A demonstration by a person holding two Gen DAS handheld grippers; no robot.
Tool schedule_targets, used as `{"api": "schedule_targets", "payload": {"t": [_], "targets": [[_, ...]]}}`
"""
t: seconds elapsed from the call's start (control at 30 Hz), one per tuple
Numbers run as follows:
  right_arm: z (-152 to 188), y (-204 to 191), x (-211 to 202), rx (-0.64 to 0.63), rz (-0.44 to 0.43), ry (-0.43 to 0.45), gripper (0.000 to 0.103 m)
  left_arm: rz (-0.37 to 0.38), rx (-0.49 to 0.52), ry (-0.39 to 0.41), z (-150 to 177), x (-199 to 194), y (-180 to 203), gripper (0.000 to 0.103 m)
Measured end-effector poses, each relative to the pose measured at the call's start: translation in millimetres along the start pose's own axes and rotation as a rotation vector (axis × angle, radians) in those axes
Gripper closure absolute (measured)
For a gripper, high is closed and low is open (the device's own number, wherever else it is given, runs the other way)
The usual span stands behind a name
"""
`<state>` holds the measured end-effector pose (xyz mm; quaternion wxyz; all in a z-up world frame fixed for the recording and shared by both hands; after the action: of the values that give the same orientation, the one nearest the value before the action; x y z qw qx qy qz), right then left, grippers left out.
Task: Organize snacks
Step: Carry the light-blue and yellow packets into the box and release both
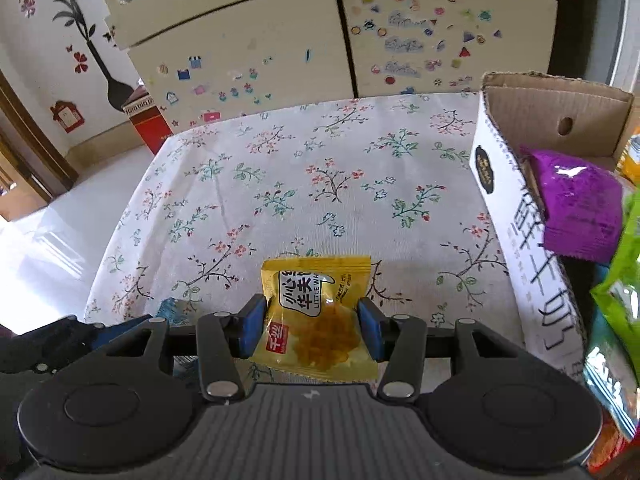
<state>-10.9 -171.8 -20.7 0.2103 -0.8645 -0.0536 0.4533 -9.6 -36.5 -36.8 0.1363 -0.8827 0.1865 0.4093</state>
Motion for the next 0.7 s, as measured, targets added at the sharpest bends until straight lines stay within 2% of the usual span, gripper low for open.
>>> {"api": "schedule_targets", "payload": {"t": [0.3, 0.7], "targets": [[4, 4, -30, 0.047, -0.015, 0.053, 0.047, 0.014, -0.095, 0.024, -5, -19, -6, 0.042], [7, 6, -88, 0.057, -0.039, 0.165, 0.047, 0.066, -0.110, 0.119, -30, -55, 11, 0.042]]}}
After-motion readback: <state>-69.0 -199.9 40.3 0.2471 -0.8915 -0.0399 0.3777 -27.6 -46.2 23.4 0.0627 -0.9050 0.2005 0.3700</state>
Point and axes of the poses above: each gripper's, at about its wrist camera, not at the fingertips, and x roughly the way its jaws point, y to its right, z to its underside, the point moved 6 cm from there along x, roughly the way its jaws point, and after that the axes turned 9 degrees about -z, right-handed, at the moved point
